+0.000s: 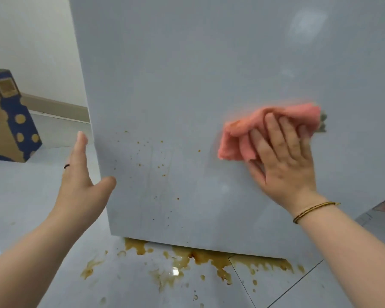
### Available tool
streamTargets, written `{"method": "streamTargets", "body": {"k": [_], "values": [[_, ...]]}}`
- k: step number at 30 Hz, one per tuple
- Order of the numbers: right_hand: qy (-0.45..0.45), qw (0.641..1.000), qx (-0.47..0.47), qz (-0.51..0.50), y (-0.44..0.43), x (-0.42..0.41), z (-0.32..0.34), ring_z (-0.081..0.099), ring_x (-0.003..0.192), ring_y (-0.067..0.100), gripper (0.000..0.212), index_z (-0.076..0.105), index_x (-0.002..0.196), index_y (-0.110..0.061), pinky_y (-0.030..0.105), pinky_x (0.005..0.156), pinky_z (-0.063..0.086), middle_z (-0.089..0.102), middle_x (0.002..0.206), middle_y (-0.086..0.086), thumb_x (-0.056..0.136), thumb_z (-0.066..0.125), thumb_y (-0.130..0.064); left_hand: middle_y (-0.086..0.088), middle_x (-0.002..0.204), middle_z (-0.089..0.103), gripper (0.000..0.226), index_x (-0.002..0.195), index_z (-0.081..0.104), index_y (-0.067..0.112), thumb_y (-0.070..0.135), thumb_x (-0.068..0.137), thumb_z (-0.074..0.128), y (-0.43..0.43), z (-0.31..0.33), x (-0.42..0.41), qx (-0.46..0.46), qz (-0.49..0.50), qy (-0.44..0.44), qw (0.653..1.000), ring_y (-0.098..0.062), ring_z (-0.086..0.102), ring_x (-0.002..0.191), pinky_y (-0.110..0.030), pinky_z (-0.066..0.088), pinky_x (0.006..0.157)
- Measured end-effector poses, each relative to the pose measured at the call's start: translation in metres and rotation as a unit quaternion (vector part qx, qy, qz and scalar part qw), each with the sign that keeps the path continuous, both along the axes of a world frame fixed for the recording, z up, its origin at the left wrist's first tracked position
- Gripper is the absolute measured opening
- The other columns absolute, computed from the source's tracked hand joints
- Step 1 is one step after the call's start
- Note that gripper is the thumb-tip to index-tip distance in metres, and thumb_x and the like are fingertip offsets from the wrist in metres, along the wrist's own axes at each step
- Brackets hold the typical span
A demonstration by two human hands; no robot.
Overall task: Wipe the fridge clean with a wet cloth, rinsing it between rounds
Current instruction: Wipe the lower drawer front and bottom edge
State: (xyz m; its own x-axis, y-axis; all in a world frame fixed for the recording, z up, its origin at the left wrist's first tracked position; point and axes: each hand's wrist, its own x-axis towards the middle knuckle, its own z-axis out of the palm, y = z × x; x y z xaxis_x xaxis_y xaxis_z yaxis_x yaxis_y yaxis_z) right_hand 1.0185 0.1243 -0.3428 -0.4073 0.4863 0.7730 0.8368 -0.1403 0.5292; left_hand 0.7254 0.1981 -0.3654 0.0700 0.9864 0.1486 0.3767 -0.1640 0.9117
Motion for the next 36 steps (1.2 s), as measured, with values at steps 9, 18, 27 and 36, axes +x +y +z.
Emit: {"method": "streamTargets", "body": {"k": [9, 18, 27, 36], "values": [[0.022, 0.991, -0.119, -0.057, 0.011, -0.066, -0.095, -0.017, 0.142, 0.021, 0.071, -0.005, 0.147, -0.013, 0.037, 0.114, -0.011, -0.021, 0.153, 0.008, 0.090, 0.025, -0.042, 0.015, 0.146, 0.030, 0.078, 0.143, 0.022, 0.033, -0.012, 0.081, 0.040, 0.014, -0.003, -0.006, -0.063, -0.066, -0.130, 0.987, -0.004, 0.029, 0.128, -0.021, 0.027, 0.087], [-0.040, 0.994, -0.104, 0.008, 0.015, -0.044, -0.027, -0.013, 0.142, 0.013, 0.054, 0.009, 0.145, -0.022, 0.033, 0.116, -0.008, -0.014, 0.155, 0.002, 0.095, 0.024, -0.037, 0.015, 0.145, 0.030, 0.082, 0.140, 0.024, 0.036, -0.017, 0.078, 0.035, 0.015, -0.004, -0.024, -0.098, -0.127, -0.168, 0.972, -0.002, 0.025, 0.134, -0.007, 0.029, 0.072], [0.064, 0.993, -0.100, -0.024, 0.047, -0.125, -0.100, -0.019, 0.141, 0.020, 0.064, -0.011, 0.146, -0.011, 0.036, 0.114, -0.013, -0.023, 0.152, 0.008, 0.096, 0.018, -0.040, 0.021, 0.137, 0.030, 0.081, 0.141, 0.018, 0.038, -0.015, 0.081, 0.034, 0.021, -0.006, -0.032, -0.118, -0.150, -0.189, 0.963, 0.002, 0.029, 0.122, -0.007, 0.032, 0.068], [0.056, 0.997, -0.040, 0.035, 0.076, -0.137, -0.027, -0.014, 0.142, 0.013, 0.047, 0.026, 0.138, -0.016, 0.033, 0.116, -0.010, -0.005, 0.155, 0.004, 0.098, 0.016, -0.039, 0.033, 0.113, 0.042, 0.077, 0.141, 0.016, 0.037, -0.011, 0.083, 0.032, 0.032, -0.005, -0.040, -0.113, -0.181, -0.189, 0.959, 0.014, 0.037, 0.108, 0.004, 0.037, 0.063]]}}
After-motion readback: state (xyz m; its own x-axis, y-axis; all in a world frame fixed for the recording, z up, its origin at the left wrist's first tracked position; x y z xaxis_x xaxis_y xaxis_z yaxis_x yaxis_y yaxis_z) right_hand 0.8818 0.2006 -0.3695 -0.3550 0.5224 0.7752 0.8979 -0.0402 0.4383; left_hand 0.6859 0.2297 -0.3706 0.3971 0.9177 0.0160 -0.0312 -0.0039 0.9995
